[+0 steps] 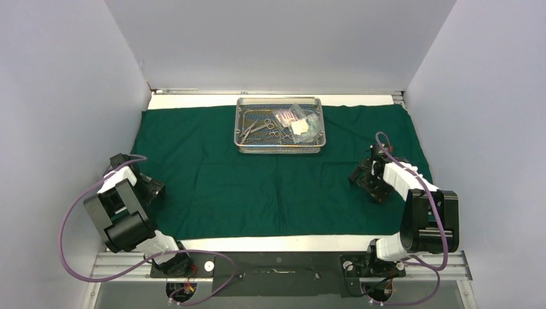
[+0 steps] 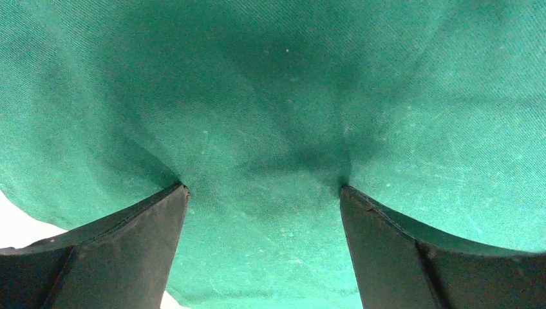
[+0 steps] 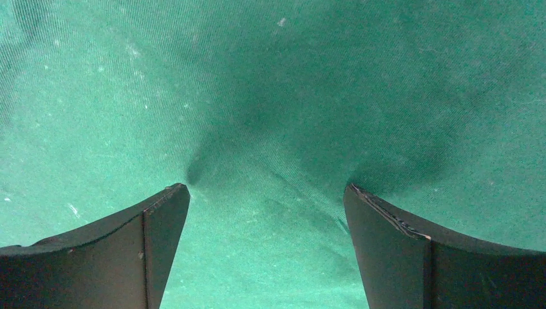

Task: Open and lay out the surgical kit
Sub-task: Smooth out the surgical kit at the center of the board.

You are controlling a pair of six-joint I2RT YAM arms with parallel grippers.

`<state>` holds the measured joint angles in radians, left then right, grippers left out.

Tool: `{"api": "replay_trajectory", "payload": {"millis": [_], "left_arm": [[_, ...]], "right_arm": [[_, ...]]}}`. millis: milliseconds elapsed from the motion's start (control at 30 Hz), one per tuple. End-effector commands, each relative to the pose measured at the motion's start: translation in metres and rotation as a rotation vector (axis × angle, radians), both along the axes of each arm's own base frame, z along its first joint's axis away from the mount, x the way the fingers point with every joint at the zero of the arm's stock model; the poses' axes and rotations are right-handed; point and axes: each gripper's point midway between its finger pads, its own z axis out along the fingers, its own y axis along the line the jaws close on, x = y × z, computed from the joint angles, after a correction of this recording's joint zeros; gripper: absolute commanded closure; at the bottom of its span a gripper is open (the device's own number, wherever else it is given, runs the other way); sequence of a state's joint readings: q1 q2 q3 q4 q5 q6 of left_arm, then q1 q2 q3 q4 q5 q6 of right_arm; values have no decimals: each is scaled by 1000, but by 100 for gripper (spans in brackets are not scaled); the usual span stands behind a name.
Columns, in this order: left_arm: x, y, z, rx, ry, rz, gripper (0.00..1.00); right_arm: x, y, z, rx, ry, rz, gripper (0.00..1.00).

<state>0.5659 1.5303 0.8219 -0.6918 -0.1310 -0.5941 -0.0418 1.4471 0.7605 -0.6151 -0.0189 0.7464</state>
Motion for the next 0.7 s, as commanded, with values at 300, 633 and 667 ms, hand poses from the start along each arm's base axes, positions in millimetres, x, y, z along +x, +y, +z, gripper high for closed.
{"api": "replay_trajectory", "payload": {"millis": [300, 633, 667], "left_arm": [[-15, 29, 5, 89, 75, 99, 14], [27, 29, 38, 156, 9, -25, 9], [28, 29, 36, 150, 8, -23, 9]], "right_arm": [[-47, 11, 5, 68, 119, -200, 16], [100, -48, 71, -174, -151, -83, 10], [105, -49, 69, -158, -160, -76, 10]]}}
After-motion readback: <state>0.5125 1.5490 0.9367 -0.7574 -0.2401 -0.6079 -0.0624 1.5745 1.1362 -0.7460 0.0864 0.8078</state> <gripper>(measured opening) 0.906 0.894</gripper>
